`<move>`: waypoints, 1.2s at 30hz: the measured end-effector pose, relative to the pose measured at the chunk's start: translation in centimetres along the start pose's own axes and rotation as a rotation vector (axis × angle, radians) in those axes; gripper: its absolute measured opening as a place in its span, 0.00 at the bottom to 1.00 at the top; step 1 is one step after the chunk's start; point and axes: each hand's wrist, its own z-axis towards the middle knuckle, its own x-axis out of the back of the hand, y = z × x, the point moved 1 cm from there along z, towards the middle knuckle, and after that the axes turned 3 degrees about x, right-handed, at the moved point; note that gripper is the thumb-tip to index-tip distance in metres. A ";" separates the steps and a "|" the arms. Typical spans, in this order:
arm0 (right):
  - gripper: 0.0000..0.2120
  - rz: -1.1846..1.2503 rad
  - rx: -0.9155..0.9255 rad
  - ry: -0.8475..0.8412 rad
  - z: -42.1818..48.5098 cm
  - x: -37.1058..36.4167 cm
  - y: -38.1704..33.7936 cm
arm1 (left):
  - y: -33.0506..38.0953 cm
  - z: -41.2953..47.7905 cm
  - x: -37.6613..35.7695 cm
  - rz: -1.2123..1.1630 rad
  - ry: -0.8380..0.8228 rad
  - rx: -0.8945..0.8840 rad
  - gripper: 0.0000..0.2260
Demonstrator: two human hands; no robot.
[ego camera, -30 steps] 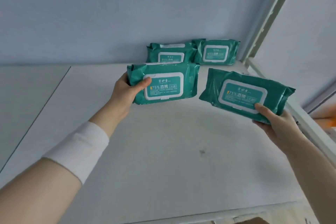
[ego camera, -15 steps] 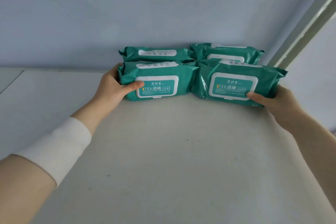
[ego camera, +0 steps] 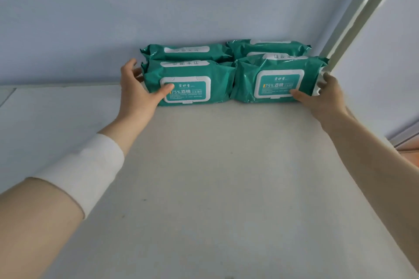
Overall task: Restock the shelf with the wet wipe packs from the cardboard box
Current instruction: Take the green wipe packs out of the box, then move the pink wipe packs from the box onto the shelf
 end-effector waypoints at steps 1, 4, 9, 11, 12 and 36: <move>0.43 -0.060 -0.003 0.015 -0.9 0.1 -0.5 | 0.1 -0.3 0.3 0.037 0.005 -0.006 0.39; 0.41 -0.212 0.036 0.015 -4.9 0.8 -2.2 | 1.3 -1.5 1.8 0.234 0.001 -0.056 0.40; 0.37 -0.607 0.093 -0.054 -14.0 2.4 -4.4 | 4.4 -6.0 5.3 0.594 -0.090 -0.400 0.37; 0.35 -0.762 0.119 -0.073 -17.7 3.0 -4.9 | 5.7 -8.4 6.1 0.736 -0.197 -0.570 0.35; 0.34 -0.831 0.131 -0.095 -19.6 3.4 -5.0 | 6.4 -9.8 6.4 0.823 -0.272 -0.627 0.33; 0.29 -0.876 -0.472 -0.641 -58.5 29.6 19.9 | 13.8 -58.2 -7.5 1.243 -1.398 -0.933 0.26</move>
